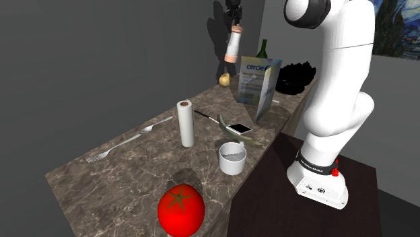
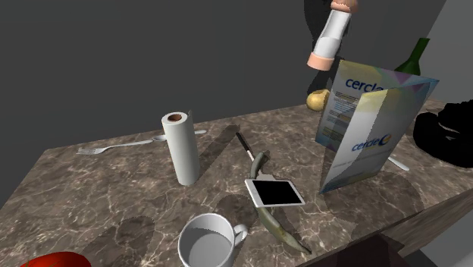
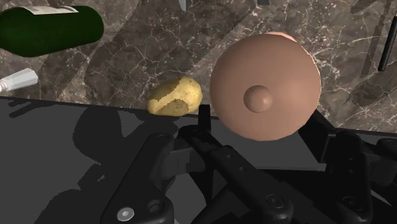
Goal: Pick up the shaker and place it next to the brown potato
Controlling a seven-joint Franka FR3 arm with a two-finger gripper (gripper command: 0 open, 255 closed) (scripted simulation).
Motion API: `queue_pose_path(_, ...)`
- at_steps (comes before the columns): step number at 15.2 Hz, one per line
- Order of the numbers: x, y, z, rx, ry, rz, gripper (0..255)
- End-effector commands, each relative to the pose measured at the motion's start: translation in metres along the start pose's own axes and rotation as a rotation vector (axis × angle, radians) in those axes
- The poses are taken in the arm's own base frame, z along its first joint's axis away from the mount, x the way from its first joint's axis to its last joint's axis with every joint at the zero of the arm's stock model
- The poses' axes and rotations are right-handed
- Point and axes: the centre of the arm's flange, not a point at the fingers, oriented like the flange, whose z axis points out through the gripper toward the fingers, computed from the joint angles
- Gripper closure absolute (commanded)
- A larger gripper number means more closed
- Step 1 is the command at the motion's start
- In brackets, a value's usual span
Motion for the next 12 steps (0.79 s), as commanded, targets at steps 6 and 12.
queue_pose_path(6, 0.0, 0.006, 0.032, 0.0, 0.001, -0.001, 255)
queue_pose_path(12, 0.001, 0.001, 0.064, 0.0, 0.001, -0.001, 255)
